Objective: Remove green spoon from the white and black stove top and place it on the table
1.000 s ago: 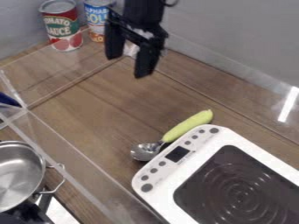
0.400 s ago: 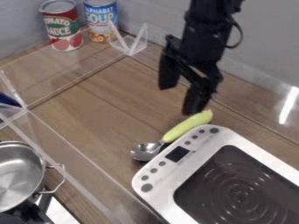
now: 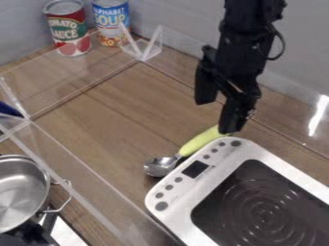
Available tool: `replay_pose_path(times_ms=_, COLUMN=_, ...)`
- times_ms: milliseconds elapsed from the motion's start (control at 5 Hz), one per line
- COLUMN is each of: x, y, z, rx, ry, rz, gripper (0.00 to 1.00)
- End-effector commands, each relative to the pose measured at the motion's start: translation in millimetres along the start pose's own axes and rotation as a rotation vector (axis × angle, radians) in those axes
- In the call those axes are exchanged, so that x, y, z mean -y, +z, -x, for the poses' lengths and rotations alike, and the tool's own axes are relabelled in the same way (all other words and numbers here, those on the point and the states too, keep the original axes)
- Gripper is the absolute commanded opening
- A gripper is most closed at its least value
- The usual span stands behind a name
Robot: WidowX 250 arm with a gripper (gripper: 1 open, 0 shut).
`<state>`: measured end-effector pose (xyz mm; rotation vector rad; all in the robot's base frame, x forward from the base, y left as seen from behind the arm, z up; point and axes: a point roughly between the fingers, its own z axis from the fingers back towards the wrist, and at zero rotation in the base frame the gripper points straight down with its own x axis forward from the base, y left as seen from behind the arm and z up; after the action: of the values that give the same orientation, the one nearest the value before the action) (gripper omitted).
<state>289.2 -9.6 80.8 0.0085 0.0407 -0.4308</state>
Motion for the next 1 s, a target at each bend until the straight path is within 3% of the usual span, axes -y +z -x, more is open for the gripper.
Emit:
replay_pose_path(times_ms=0, x=-10.1, y=3.7, z=-3.1, rx=0.057, ry=-0.017, rz=0.001, gripper=1.0)
replay_pose_path(times_ms=400, x=-16.0, y=-7.9, z=-6.9, rx=0.102, ry=0.001, rz=0.028, gripper=1.0)
replay_pose_path(times_ms=800, x=-16.2, y=-16.0, z=-10.0, rx=0.113, ry=-0.008, rz=0.033, gripper=1.0)
